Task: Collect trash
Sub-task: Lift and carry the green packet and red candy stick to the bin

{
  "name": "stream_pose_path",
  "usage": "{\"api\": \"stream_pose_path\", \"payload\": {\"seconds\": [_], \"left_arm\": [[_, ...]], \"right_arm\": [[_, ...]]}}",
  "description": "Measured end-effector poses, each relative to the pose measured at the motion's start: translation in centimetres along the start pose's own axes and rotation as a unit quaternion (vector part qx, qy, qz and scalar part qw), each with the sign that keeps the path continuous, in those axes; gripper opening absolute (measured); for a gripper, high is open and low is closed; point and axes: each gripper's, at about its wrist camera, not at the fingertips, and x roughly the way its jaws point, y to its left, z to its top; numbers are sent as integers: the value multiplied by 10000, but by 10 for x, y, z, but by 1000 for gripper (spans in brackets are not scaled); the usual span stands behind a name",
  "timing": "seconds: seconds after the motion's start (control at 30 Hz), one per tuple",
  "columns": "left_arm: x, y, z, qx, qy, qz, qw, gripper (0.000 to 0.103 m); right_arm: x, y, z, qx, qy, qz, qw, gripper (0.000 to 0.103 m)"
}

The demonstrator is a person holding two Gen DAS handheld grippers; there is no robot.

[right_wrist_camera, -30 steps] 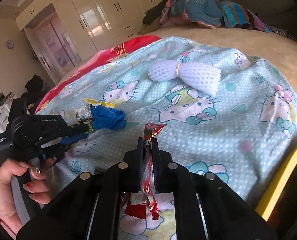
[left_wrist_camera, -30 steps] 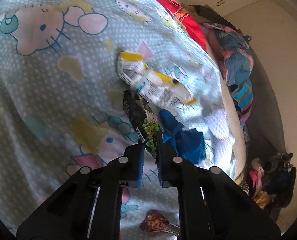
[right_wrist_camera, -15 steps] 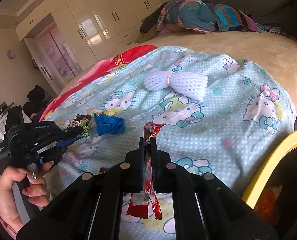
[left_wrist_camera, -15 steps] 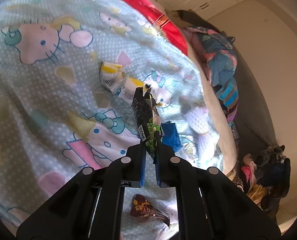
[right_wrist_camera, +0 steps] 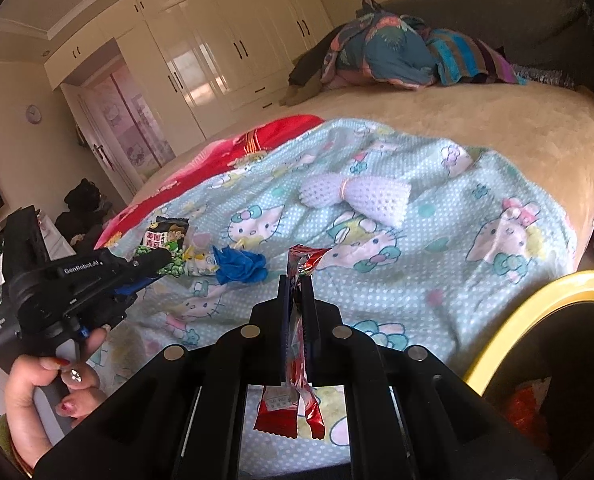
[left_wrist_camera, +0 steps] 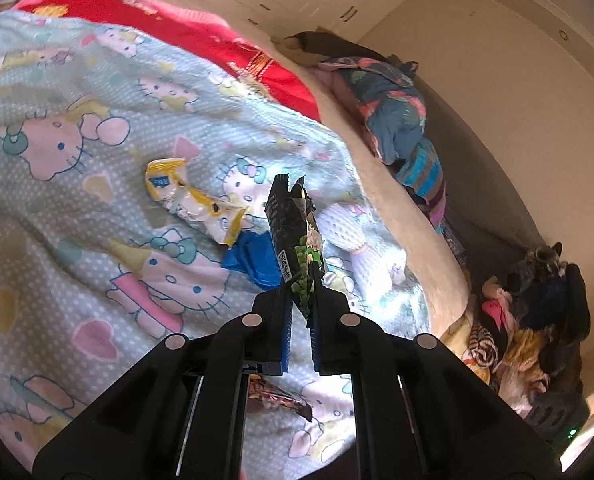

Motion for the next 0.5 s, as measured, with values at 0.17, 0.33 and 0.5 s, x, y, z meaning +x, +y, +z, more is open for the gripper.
{"api": "stream_pose_path", "payload": {"seconds": [0.17, 0.33, 0.5], "left_arm": [[-7, -19, -8, 416, -80, -60, 9991, 4], [-14, -40, -21, 932, -154, -150, 9954, 4], [-20, -61, -35, 1427, -191, -261, 9892, 4]], "right_arm": [[-20, -4, 5, 17, -167, -74, 9998, 6], [-37, -11, 11, 30, -346, -188, 9992, 6], [-55, -20, 12, 59, -479, -297, 9984, 6]]}}
